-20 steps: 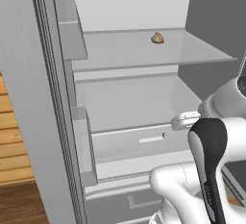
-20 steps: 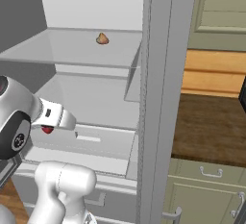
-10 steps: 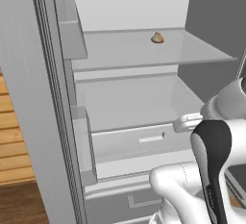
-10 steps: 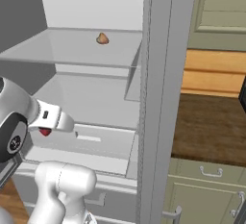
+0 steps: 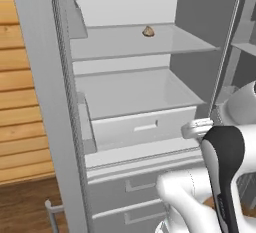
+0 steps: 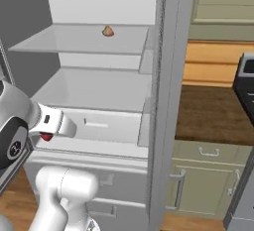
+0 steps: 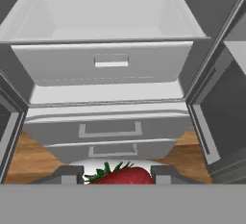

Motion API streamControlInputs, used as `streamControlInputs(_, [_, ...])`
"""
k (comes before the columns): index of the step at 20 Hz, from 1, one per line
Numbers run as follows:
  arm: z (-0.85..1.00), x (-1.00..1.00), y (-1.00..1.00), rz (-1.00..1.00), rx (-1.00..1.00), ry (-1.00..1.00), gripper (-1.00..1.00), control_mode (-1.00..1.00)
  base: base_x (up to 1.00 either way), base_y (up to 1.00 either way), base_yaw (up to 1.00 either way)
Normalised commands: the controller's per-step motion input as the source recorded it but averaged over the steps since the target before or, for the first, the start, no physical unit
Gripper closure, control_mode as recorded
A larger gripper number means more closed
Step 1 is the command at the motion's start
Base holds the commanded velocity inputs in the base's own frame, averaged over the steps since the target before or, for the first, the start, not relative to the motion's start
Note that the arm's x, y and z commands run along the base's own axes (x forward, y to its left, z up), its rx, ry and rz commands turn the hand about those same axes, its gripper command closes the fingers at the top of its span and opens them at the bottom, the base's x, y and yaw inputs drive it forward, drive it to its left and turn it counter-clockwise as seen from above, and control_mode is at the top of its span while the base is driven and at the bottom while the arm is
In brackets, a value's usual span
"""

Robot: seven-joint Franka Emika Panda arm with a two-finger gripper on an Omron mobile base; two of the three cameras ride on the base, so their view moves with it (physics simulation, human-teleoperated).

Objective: Take the strawberry from the fridge and place it on top of the pancake, located on the dining counter.

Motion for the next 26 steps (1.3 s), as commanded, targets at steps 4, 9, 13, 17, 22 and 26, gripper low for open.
streamControlInputs(4, [0.0,0.0,0.0,0.0,0.0,0.0,1.0,1.0,-0.55,0.31,-0.36])
streamControlInputs(9, [0.0,0.0,0.0,0.0,0.0,0.0,1.0,1.0,-0.3,0.14,-0.29])
streamControlInputs(13, [0.0,0.0,0.0,0.0,0.0,0.0,1.0,1.0,0.2,-0.21,0.2])
streamControlInputs(17, [0.0,0.0,0.0,0.0,0.0,0.0,1.0,1.0,0.57,-0.31,0.57])
streamControlInputs(22, [0.0,0.0,0.0,0.0,0.0,0.0,1.0,1.0,0.69,-0.17,0.48])
streamControlInputs(26, [0.0,0.0,0.0,0.0,0.0,0.0,1.0,1.0,0.4,-0.13,0.5])
